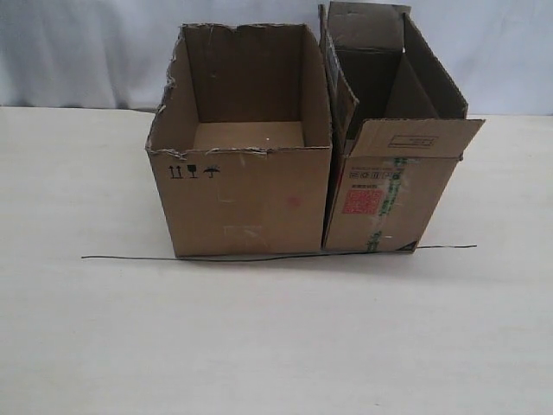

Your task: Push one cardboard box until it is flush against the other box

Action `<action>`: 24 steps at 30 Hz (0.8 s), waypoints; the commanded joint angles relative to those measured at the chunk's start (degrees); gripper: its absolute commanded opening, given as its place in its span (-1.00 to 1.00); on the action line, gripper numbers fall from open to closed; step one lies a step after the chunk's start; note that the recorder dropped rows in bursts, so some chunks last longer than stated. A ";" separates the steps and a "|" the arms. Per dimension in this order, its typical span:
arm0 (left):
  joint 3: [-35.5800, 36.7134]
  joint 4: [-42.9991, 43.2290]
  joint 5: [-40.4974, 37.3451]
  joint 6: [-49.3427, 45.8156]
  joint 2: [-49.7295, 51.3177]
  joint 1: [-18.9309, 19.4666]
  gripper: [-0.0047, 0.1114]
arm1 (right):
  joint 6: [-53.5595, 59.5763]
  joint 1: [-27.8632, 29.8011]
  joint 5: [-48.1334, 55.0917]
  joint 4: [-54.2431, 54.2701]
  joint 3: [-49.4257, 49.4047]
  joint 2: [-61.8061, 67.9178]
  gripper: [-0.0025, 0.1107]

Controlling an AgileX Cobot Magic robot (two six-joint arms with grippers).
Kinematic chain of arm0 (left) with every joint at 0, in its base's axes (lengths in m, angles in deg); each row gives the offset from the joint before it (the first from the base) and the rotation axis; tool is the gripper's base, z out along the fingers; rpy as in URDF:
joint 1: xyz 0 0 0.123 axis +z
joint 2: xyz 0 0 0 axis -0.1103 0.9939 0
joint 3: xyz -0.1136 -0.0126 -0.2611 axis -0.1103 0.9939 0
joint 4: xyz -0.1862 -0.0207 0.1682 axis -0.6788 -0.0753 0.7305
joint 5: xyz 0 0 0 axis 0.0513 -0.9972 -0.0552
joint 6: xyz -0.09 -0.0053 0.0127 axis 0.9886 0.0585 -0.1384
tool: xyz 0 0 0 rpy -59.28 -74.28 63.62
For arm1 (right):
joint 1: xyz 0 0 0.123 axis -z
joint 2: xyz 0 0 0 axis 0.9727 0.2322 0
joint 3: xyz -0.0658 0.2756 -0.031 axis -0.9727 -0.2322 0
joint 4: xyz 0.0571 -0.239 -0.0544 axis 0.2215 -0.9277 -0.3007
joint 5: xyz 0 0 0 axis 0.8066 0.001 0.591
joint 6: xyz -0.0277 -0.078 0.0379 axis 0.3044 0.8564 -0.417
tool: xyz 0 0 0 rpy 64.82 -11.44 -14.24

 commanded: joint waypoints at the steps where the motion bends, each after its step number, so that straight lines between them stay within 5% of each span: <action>1: 0.14 -0.08 0.39 0.23 -0.15 -0.39 -0.92 | -1.96 0.00 0.73 0.02 -0.24 -0.11 -0.87; 24: 0.14 -0.08 0.49 0.23 -0.15 -0.39 -0.92 | -2.28 0.00 0.63 1.79 -0.24 -0.11 -0.87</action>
